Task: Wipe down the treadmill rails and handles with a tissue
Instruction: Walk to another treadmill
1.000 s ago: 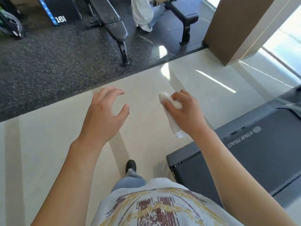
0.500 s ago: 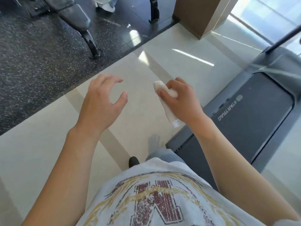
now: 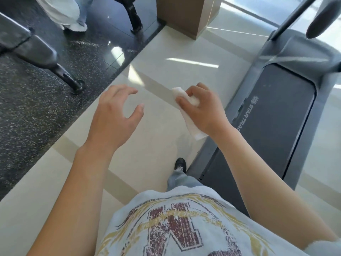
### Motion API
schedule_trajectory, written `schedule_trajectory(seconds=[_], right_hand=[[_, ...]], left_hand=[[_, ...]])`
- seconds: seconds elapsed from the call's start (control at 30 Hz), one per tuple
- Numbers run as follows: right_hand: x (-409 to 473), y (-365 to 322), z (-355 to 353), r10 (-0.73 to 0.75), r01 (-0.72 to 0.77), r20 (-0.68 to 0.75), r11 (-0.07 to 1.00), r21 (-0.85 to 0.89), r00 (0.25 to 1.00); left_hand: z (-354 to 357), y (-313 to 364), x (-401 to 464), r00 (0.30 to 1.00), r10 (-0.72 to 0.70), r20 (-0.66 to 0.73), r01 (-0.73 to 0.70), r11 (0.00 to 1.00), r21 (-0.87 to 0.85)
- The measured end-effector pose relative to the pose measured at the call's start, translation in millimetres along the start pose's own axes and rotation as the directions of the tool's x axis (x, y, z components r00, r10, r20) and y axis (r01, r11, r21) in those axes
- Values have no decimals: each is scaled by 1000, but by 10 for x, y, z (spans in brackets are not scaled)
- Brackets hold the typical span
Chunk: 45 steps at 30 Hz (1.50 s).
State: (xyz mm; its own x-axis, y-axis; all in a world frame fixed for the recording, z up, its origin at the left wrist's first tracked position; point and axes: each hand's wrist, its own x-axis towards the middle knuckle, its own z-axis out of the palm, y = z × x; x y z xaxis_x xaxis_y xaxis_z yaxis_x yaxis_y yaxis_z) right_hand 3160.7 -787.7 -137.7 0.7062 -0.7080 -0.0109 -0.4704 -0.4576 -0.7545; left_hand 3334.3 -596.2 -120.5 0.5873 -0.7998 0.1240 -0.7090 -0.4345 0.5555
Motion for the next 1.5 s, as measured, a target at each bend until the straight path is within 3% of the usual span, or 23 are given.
schedule_trajectory(seconds=[0.4,0.83,1.0,1.27,1.5], right_hand=[[1270,612,-781,37,-32,-98,998,55,994],[1802,1192,-1436,204,-180,-299,978,105,932],[2115,1340,-1649,264,-248,-420,964,94,868],[2847,1327,-1738,353,-350,-618,927,133,702],[3438,1256,-1810,404,-450,-721,882,143,562]], left_hand=[[487,619,1551,994,100,47,-102,994,44],[1067,1142,2893,937,308,165,-307,951,-32],[1338,1304,3569,878,422,225,-410,906,-102],[1504,1477,4847,750,587,305,-555,809,-194],[1560,1599,5745,635,678,370,-604,735,-310]])
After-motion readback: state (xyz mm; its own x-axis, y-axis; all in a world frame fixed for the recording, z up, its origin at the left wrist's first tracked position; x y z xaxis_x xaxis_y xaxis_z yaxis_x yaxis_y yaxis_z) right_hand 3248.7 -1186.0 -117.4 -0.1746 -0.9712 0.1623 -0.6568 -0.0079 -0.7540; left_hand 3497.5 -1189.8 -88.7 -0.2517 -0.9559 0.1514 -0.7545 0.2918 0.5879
